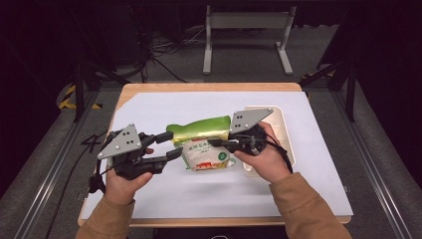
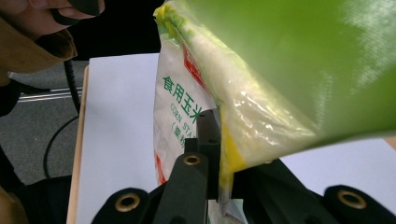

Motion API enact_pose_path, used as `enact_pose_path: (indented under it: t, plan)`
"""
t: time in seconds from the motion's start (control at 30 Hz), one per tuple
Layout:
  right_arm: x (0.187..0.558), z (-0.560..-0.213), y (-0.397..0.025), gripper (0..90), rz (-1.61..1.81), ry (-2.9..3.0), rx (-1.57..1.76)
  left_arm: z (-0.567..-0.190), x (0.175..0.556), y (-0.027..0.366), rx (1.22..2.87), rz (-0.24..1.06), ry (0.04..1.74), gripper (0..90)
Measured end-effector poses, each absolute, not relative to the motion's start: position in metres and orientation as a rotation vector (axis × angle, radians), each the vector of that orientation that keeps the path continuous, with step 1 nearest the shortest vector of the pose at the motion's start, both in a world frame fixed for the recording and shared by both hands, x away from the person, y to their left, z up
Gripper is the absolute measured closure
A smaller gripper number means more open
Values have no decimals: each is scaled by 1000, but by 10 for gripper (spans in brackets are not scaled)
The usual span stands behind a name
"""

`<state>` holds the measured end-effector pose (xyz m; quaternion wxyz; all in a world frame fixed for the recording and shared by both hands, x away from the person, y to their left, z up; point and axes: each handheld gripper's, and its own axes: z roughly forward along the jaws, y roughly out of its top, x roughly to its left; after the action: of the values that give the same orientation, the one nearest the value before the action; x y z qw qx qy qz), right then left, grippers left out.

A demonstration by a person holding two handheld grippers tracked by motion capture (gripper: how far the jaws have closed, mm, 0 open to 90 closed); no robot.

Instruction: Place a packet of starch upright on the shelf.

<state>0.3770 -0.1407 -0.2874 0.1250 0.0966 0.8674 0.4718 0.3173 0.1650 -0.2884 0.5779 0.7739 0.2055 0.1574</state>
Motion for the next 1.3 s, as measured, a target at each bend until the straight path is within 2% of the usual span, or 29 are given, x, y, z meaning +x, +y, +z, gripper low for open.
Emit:
enact_pose_path:
  t: [0.5, 1.3]
  plan:
    - [387, -264, -172, 881, 1346, 2416, 363, -290, 324, 176, 1782, 347, 538, 384]
    - [403, -246, -209, 881, 1282, 2315, 463, -295, 331, 190, 1752, 366, 626, 378]
